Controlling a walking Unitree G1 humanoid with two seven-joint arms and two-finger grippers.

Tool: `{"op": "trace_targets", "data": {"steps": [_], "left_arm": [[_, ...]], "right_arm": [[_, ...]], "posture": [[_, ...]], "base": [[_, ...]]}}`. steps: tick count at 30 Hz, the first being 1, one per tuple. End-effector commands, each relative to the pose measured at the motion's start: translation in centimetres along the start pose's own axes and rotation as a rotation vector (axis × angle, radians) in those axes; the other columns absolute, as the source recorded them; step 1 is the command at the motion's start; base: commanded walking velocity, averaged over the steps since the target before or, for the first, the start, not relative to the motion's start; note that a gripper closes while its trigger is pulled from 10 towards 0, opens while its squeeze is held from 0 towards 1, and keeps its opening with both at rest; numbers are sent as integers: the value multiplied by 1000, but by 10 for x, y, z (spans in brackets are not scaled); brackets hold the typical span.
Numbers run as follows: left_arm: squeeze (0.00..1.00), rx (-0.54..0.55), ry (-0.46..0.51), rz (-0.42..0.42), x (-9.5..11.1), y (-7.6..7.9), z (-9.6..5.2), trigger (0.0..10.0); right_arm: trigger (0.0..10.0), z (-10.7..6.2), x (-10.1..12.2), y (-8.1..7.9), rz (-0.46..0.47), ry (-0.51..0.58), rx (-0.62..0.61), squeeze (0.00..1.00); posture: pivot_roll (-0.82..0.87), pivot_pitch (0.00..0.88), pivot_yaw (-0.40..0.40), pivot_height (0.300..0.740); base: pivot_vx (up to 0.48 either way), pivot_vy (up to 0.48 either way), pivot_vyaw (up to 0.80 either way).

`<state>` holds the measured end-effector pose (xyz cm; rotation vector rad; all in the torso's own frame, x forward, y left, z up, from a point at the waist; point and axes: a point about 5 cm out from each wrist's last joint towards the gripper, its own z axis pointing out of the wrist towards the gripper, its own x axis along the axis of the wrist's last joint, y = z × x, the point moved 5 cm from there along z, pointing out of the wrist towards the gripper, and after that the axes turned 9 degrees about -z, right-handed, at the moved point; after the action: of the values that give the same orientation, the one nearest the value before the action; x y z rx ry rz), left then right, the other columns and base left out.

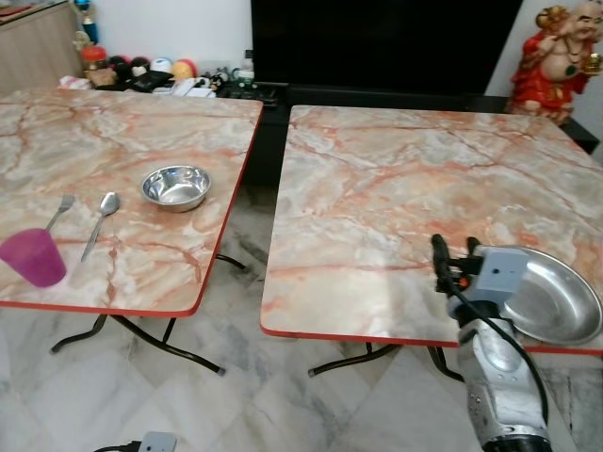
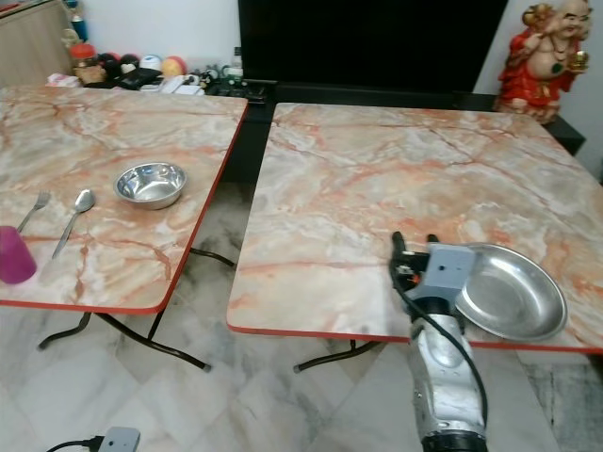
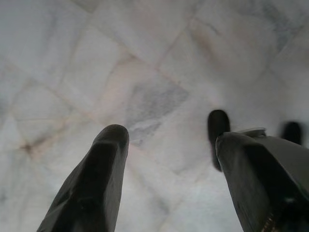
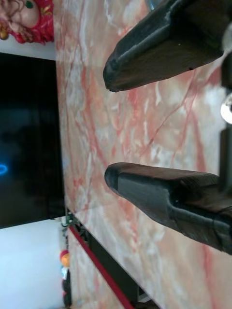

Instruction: Setting the table

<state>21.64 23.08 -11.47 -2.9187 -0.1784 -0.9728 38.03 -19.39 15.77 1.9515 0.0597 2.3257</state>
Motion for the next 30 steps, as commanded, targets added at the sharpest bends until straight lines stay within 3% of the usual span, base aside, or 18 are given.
{"op": "trace_targets", "data": {"steps": [1,30], "left_arm": [[0,1,-23,-16,-7,1,-1,10000],[0,4,-25,-23,-9,2,-1,10000]], "right_arm": [[10000,-2,-5,5,-8,-20,-10,0],[10000,2,-5,-5,5,-20,13,0]], "posture": [[-39,100,-10,740],[-25,101,-19,740]], "base": [[0,480,0],[0,480,0]]}}
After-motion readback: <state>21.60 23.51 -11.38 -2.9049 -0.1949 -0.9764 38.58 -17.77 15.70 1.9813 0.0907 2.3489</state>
